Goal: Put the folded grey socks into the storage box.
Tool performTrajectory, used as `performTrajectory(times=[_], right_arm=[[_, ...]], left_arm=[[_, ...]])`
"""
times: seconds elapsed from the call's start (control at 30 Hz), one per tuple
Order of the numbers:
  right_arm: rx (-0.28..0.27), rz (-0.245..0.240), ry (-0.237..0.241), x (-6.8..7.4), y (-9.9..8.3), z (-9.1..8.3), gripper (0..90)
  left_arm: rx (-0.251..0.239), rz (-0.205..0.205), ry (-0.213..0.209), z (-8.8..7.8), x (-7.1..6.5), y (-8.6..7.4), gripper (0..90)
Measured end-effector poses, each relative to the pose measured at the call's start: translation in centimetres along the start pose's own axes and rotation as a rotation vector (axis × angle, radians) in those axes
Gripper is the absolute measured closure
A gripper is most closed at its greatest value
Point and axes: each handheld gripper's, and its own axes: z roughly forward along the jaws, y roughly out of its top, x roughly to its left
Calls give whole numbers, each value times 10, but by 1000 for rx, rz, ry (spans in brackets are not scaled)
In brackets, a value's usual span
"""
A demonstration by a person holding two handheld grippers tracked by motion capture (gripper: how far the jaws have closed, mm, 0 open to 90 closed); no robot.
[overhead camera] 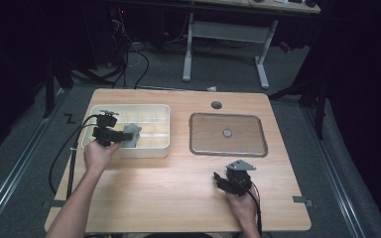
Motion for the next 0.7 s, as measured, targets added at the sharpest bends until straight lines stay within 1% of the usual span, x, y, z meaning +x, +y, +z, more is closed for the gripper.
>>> performTrajectory(times=[0.1,0.27,0.43,0.5,0.57,0.7], right_arm=[[0,0,0,0,0,0,413],[0,0,1,0,0,0,412],[0,0,1,0,0,0,411],[0,0,1,0,0,0,411],[0,-1,0,0,0,0,411],[0,-1,0,0,0,0,411]], left_arm=[[11,5,2,2,-1,0,696],[21,1,2,5,0,-2,696],[15,-19,-2,7,4,-7,697],[24,-10,9,7,3,-7,698],[40,11,26,7,2,-6,701],[53,19,41,7,1,-6,704]])
